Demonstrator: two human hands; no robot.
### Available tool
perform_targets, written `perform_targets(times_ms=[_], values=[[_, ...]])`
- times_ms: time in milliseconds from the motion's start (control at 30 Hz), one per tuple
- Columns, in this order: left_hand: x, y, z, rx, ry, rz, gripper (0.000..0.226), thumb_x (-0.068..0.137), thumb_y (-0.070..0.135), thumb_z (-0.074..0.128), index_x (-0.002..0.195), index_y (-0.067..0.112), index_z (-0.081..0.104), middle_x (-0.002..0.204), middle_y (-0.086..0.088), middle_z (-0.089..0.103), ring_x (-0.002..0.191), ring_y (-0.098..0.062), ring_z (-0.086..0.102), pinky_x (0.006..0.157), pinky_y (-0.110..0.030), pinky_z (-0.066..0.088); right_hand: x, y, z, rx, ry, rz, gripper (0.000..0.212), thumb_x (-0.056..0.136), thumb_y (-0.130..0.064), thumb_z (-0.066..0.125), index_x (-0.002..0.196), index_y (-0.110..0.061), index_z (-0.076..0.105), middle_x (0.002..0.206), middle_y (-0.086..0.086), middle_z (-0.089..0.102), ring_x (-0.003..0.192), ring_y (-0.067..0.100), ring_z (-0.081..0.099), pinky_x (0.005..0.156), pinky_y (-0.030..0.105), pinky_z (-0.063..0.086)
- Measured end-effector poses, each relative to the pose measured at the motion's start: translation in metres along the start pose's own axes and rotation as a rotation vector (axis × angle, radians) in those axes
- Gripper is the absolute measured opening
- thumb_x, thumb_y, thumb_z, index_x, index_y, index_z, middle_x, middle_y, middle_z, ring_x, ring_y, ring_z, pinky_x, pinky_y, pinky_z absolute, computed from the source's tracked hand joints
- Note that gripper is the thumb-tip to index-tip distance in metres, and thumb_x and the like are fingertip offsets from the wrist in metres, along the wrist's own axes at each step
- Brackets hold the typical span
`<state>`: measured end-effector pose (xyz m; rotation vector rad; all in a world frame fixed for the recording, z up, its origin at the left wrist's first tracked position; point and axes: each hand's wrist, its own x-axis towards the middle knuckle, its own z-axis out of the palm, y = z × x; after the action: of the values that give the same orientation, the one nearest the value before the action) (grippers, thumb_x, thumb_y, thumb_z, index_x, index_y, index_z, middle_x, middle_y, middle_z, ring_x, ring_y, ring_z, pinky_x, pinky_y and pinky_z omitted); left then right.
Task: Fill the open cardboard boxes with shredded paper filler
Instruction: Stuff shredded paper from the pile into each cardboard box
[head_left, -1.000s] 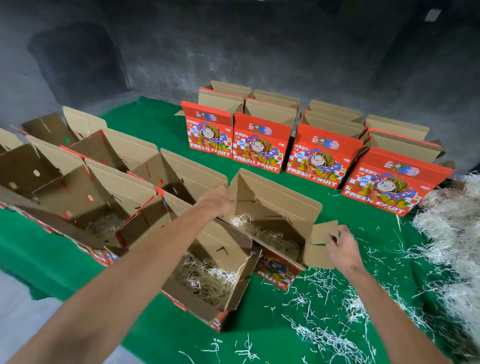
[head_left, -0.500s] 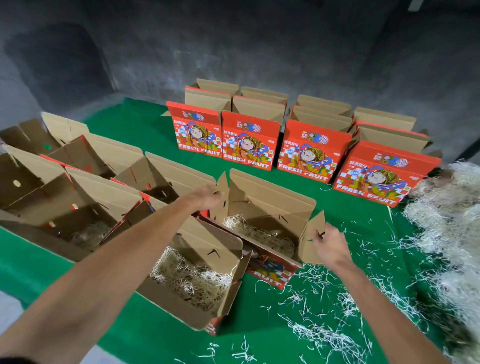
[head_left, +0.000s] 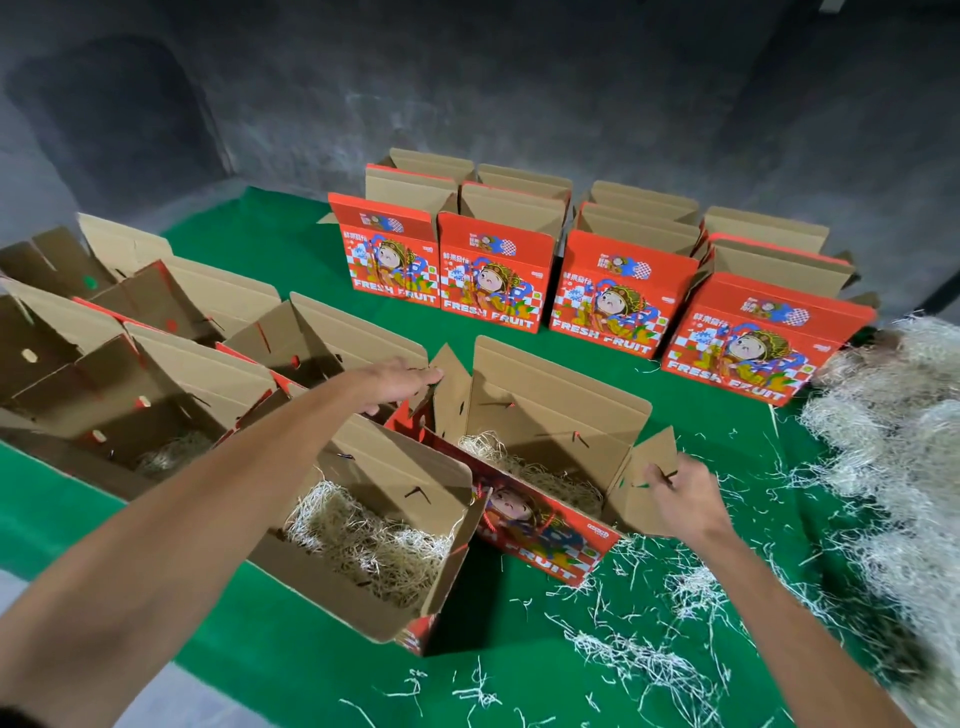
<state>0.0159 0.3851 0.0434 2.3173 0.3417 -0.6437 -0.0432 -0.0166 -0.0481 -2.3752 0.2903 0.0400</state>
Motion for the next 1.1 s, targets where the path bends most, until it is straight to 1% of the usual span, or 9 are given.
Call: perform_targets(times_ms=[67, 100, 167, 300, 433, 667, 767, 933, 1100], values=[[0.002, 0.0, 0.002, 0.052, 0.033, 0.045, 0.048, 0.099, 0.057, 0.045, 0.118, 0.013, 0.053, 0.107, -0.013, 0.063, 0.104, -0.024, 0.063, 0.102, -0.05, 0.048, -0.001, 0.0, 0.002, 0.004, 0.013, -0.001, 0.009, 0.099, -0.026, 0.058, 0.101, -0.018, 0.054, 0.094, 0.006, 0.063, 0.078, 0.02, 0.061, 0.043, 0.012, 0.039], [0.002, 0.002, 0.003, 0.075, 0.065, 0.069, 0.04, 0.1, 0.052, 0.045, 0.106, 0.014, 0.056, 0.091, -0.014, 0.063, 0.089, -0.019, 0.067, 0.086, -0.04, 0.057, -0.001, 0.001, 0.002, 0.008, 0.025, 0.002, 0.009, 0.099, -0.026, 0.058, 0.101, -0.017, 0.055, 0.094, 0.007, 0.064, 0.075, 0.017, 0.06, 0.043, 0.013, 0.039], [-0.001, 0.007, 0.004, 0.102, 0.134, 0.102, 0.033, 0.102, 0.047, 0.045, 0.091, 0.018, 0.055, 0.07, 0.001, 0.048, 0.06, -0.008, 0.05, 0.056, -0.023, 0.043, -0.002, 0.004, 0.002, 0.014, 0.052, 0.015, 0.012, 0.099, -0.026, 0.057, 0.103, -0.014, 0.058, 0.094, 0.008, 0.065, 0.072, 0.012, 0.059, 0.046, 0.016, 0.039], [0.0, 0.005, 0.005, 0.178, 0.231, 0.155, 0.027, 0.105, 0.024, 0.043, 0.121, 0.012, 0.062, 0.112, -0.008, 0.065, 0.101, -0.024, 0.061, 0.082, -0.032, 0.046, -0.007, 0.004, 0.001, 0.025, 0.065, 0.016, 0.013, 0.099, -0.026, 0.057, 0.102, -0.013, 0.059, 0.092, 0.008, 0.066, 0.073, 0.016, 0.061, 0.046, 0.016, 0.039], [0.01, -0.001, 0.008, 0.042, 0.334, 0.044, 0.035, 0.105, 0.015, 0.041, 0.137, 0.008, 0.053, 0.123, -0.014, 0.061, 0.112, -0.031, 0.059, 0.093, -0.04, 0.051, -0.016, 0.004, 0.0, 0.036, 0.033, 0.008, 0.015, 0.1, -0.027, 0.056, 0.104, -0.013, 0.057, 0.085, 0.002, 0.066, 0.071, 0.007, 0.062, 0.041, 0.01, 0.04], [0.019, -0.001, 0.012, -0.108, 0.139, 0.006, 0.071, 0.101, 0.062, 0.022, 0.154, 0.015, 0.031, 0.159, -0.014, 0.031, 0.145, -0.039, 0.028, 0.117, -0.057, 0.026, -0.025, -0.012, 0.016, 0.138, 0.027, 0.011, 0.009, 0.101, -0.027, 0.057, 0.102, -0.019, 0.055, 0.088, -0.004, 0.065, 0.075, 0.003, 0.06, 0.047, 0.015, 0.044], [0.019, 0.001, 0.01, -0.005, 0.103, 0.012, 0.081, 0.096, 0.071, 0.027, 0.156, 0.016, 0.027, 0.16, -0.014, 0.028, 0.145, -0.039, 0.028, 0.117, -0.058, 0.026, -0.027, -0.025, 0.032, 0.161, 0.014, -0.026, 0.008, 0.101, -0.027, 0.056, 0.1, -0.019, 0.058, 0.089, -0.003, 0.065, 0.079, 0.005, 0.062, 0.059, 0.024, 0.052], [0.029, 0.006, 0.002, 0.097, 0.223, 0.106, 0.027, 0.102, 0.016, 0.045, 0.123, 0.008, 0.061, 0.117, -0.011, 0.062, 0.11, -0.028, 0.058, 0.084, -0.036, 0.048, -0.029, -0.04, 0.043, 0.177, 0.026, -0.023, 0.016, 0.1, -0.027, 0.053, 0.083, -0.025, 0.055, 0.082, -0.005, 0.064, 0.079, 0.008, 0.063, 0.062, 0.028, 0.053], [0.031, 0.01, -0.004, 0.113, 0.231, 0.108, 0.028, 0.105, 0.016, 0.042, 0.118, 0.003, 0.062, 0.113, -0.016, 0.063, 0.108, -0.03, 0.059, 0.086, -0.04, 0.05, -0.021, -0.052, 0.045, 0.165, 0.031, -0.009, 0.017, 0.1, -0.026, 0.052, 0.083, -0.024, 0.055, 0.081, -0.005, 0.063, 0.074, 0.004, 0.06, 0.055, 0.021, 0.045]])
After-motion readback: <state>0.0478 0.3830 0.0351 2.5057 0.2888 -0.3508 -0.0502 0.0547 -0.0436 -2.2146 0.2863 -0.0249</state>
